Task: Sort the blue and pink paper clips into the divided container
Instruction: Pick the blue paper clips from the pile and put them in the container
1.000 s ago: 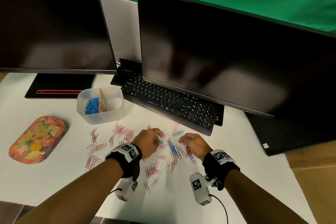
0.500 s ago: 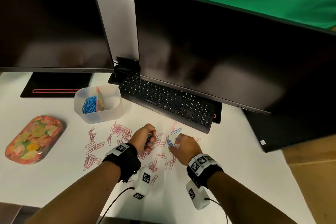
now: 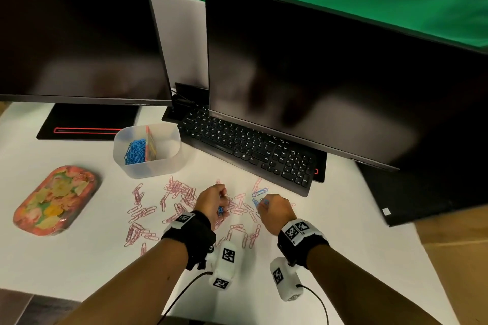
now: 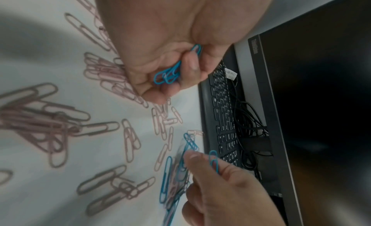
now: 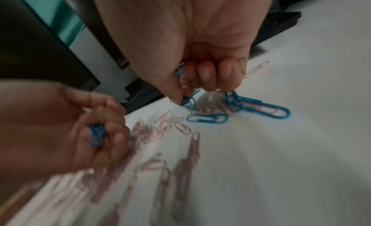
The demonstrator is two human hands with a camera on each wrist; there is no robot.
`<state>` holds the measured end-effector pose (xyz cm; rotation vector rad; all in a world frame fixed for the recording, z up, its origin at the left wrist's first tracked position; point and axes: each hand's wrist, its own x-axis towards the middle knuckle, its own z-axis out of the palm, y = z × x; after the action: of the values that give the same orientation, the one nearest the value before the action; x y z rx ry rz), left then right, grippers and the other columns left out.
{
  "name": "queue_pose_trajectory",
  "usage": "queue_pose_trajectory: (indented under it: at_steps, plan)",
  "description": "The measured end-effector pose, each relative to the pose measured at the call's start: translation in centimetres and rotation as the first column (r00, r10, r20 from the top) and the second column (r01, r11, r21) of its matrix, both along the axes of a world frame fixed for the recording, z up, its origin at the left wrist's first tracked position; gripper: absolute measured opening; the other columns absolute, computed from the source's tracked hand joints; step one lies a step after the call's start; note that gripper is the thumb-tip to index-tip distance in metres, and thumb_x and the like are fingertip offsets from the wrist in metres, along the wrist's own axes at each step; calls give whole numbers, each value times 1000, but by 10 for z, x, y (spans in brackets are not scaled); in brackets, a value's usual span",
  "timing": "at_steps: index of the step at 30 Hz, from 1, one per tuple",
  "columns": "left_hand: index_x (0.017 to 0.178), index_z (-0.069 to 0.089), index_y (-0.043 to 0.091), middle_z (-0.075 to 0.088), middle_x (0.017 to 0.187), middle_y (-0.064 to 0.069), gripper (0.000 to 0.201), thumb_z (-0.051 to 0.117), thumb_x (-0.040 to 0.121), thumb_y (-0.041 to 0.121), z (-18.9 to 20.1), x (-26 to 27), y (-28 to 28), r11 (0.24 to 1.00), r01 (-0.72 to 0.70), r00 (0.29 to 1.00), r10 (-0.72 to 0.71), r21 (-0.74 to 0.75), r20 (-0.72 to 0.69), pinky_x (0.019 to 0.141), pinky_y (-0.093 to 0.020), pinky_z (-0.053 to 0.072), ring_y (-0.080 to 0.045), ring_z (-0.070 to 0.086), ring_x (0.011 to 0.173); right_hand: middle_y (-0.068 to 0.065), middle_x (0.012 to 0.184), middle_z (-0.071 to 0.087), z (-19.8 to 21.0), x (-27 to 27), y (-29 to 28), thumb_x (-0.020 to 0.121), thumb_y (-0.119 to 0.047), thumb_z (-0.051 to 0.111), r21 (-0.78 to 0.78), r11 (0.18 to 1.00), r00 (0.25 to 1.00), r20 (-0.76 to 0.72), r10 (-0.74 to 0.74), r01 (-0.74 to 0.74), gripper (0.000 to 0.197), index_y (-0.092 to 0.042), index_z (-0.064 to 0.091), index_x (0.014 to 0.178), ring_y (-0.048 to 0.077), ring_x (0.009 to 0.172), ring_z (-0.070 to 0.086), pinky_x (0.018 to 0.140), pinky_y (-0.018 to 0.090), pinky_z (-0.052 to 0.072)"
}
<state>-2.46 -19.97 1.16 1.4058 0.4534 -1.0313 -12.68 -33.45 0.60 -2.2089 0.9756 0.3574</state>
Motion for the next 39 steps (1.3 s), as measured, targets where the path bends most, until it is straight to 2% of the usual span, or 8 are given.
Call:
queue_pose_trajectory:
  at_steps: [3, 6, 10, 13, 22, 29, 35, 39]
  plan:
    - [71, 46, 15, 35, 50, 1, 30, 44, 96, 30, 3, -5, -6, 995, -39, 996, 31, -92, -87, 57, -30, 47, -20, 44, 55, 10, 60, 52, 10, -1, -3, 88, -20, 57, 144, 989, 987, 153, -43, 21, 30, 3, 55, 68, 21, 55, 47, 55, 36, 41]
    - [76, 50, 12, 45, 58, -3, 34, 36, 100, 32, 10, -11, -15, 983, -43, 987, 14, -176, -163, 66, -33, 49, -22, 49, 59, 7, 61, 39, 29, 5, -1, 89, -18, 60, 346, 936, 974, 188, -130, 58, 29, 5, 58, 71, 14, 50, 33, 48, 25, 30]
    - [96, 60, 3, 66, 76, -12, 39, 35, 101, 32, 17, -19, -22, 968, -46, 986, 5, -247, -166, 74, -39, 55, -25, 61, 67, 14, 64, 55, 43, 18, 3, 88, -18, 59, 376, 926, 974, 217, -65, -22, 25, 2, 63, 74, 19, 52, 50, 54, 30, 45]
    - [108, 59, 2, 67, 82, -13, 39, 32, 102, 31, 19, -21, -23, 957, -67, 983, 16, -283, -181, 58, -34, 58, -23, 64, 67, 11, 73, 66, 49, 25, 6, 88, -17, 56, 393, 919, 976, 213, -56, -33, 20, -19, 66, 71, 24, 67, 64, 74, 44, 59]
    - [98, 59, 5, 71, 69, -10, 37, 29, 102, 27, 25, -19, -22, 938, -95, 982, 34, -333, -185, 56, -32, 57, -20, 68, 58, 8, 104, 71, 79, 28, 7, 77, -30, 52, 258, 962, 971, 238, 29, -92, 37, -17, 64, 110, 27, 93, 69, 86, 45, 56]
    - [108, 54, 3, 71, 79, -16, 36, 30, 101, 31, 34, -16, -23, 907, -109, 975, 18, -406, -222, 46, -25, 51, -25, 68, 57, -12, 86, 62, 80, 2, 9, 81, -26, 60, -134, 967, 955, 179, 238, -216, 18, -28, 68, 97, 12, 86, 63, 76, 26, 51]
    - [90, 49, 6, 63, 112, -30, 24, 31, 98, 19, 29, -11, -15, 915, -165, 973, 90, -367, -212, 84, -47, 53, -38, 67, 89, -11, 72, 57, 56, -17, -4, 84, -21, 59, -144, 989, 958, 279, 60, -20, 12, -30, 67, 87, 11, 65, 56, 68, 27, 49]
    - [91, 48, 6, 67, 100, -26, 21, 30, 97, 14, 27, -14, -15, 927, -132, 976, 60, -352, -207, 59, -32, 53, -33, 69, 73, -16, 74, 56, 51, -22, 13, 79, -31, 67, -146, 982, 921, 352, 167, -122, 8, -31, 69, 87, 2, 68, 53, 65, 16, 42]
